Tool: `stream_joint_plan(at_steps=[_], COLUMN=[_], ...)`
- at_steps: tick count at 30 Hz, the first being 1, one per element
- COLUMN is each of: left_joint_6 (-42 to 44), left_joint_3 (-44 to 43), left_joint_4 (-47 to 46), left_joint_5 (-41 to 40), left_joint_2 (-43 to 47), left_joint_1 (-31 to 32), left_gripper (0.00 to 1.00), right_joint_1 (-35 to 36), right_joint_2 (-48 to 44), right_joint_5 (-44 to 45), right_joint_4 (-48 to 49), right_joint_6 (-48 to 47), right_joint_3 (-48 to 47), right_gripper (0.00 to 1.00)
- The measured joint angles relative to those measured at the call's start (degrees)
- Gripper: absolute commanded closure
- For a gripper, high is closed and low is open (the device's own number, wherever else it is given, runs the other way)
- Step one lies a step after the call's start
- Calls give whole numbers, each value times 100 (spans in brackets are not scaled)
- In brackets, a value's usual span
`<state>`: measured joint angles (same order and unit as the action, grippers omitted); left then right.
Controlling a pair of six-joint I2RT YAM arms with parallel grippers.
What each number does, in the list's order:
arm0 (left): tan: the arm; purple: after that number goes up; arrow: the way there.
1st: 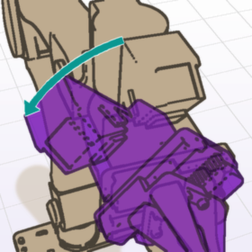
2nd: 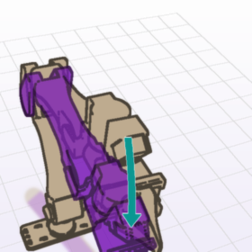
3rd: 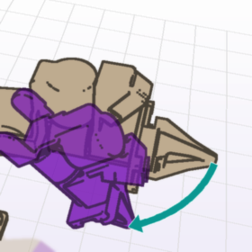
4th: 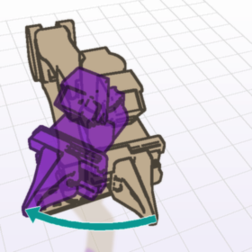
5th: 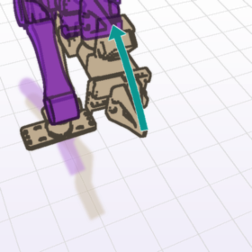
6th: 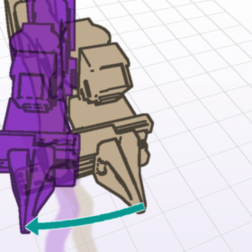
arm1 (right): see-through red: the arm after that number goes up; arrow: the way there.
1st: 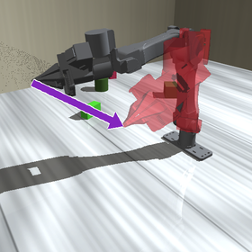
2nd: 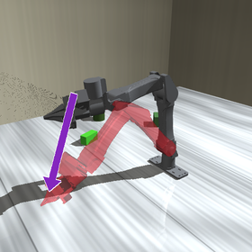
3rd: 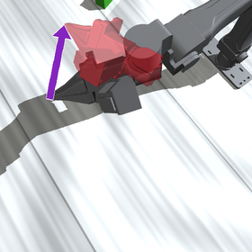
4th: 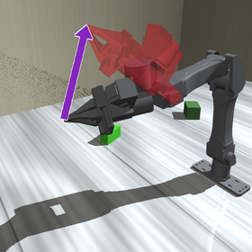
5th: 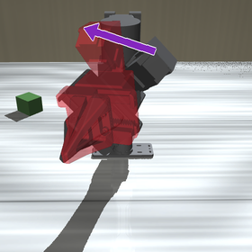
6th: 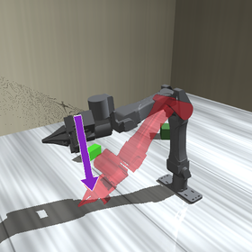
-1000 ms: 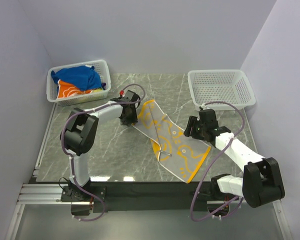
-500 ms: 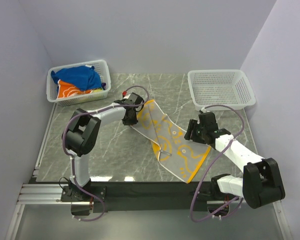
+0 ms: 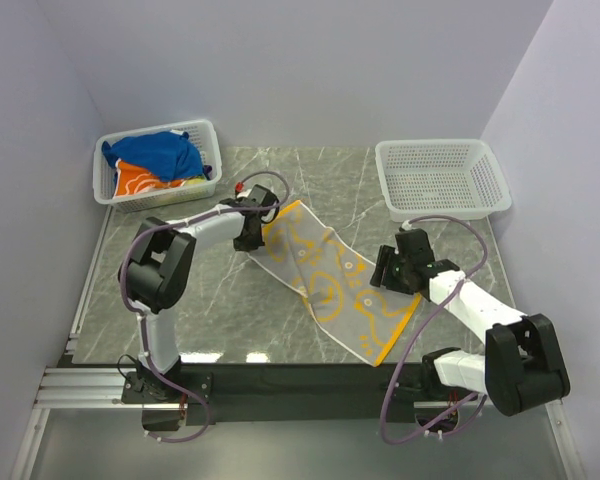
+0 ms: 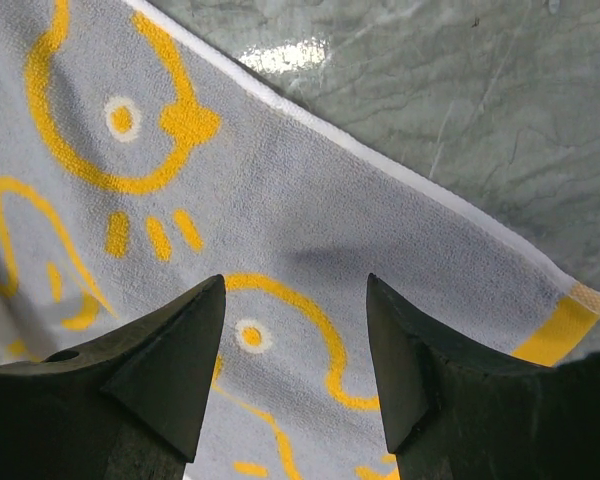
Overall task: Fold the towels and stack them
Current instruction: Flatten out the crumpled towel
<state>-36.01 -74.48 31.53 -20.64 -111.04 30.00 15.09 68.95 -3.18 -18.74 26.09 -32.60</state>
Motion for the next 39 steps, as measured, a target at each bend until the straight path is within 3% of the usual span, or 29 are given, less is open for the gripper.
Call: stream_joint_plan(at_steps=[10,21,31,35,39], left_joint_6=[527,890,1290,1440,1541], left_joint_3=[-334,-1832,-2417,-2411,-2273], left_joint_4=[634,1043,841,671,376], left_joint_5=[-35,-162,-240,-197,-146], left_joint_2=[-170,-1158,-1563,-1567,-1523], left_joint_1=[-337,-822,-929,-929,-929], left_gripper=[99,99,99,99,99], right_joint_1=[678,1582,3456,3501,3311], right_joint_2=[518,833,1049,874,885], right_joint_5=[210,402,192,573,793], right_joint_4=[-223,-407,-876,-1204,-1176], right_joint_6=[0,85,708,496,85], right_joint_3=[-282,-402,-857,-1263,-1569], right_gripper=[35,36,36,36,47])
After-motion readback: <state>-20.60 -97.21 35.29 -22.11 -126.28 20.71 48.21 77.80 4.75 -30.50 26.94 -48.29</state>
